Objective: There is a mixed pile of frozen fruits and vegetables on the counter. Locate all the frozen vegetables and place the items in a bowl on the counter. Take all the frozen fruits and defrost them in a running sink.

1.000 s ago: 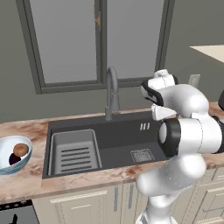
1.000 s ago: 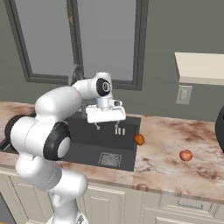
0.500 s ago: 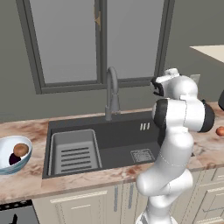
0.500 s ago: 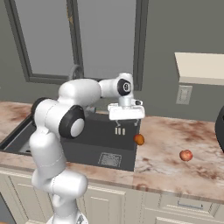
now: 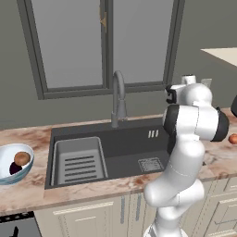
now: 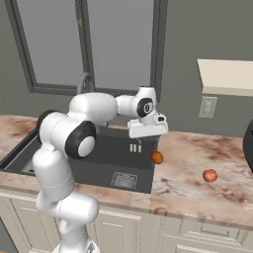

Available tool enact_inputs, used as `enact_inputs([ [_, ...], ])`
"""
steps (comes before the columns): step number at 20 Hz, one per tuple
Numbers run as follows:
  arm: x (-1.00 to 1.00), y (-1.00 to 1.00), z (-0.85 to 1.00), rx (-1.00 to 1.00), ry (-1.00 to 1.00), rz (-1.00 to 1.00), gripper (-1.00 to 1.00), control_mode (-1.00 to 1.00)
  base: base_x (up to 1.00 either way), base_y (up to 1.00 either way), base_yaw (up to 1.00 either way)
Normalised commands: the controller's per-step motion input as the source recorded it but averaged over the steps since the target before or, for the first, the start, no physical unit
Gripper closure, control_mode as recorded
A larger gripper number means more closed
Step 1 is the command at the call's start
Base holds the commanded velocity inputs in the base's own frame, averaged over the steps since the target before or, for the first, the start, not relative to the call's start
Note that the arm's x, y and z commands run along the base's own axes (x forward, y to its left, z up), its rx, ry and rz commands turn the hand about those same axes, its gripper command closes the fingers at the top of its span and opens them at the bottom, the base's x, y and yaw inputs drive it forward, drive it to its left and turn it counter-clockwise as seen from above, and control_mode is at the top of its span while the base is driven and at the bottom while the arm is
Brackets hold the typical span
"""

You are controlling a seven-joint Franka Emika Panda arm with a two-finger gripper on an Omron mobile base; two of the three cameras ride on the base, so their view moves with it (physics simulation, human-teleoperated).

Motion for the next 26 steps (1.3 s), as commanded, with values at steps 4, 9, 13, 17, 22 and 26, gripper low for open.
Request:
enact_inputs([
  [4,0.17,-0.13,-0.06,-0.01,0.00,0.00,-1.00,-1.00,0.00,0.00,0.00],
  [9,0.46,-0.31,-0.19,0.01,0.00,0.00,-1.00,-1.00,0.00,0.00,0.00],
  [13,0.05,-0.08,-0.20,0.01,0.00,0.00,-1.00,-1.00,0.00,0.00,0.00],
  [17,0.07,-0.04,-0.27,0.00,0.00,0.00,-1.00,-1.00,0.00,0.00,0.00],
  [22,0.00,-0.01,-0.35,0.00,0.00,0.00,-1.00,-1.00,0.00,0.00,0.00],
  [26,0.00,-0.13,-0.47,0.00,0.00,0.00,-1.00,-1.00,0.00,0.00,0.00],
])
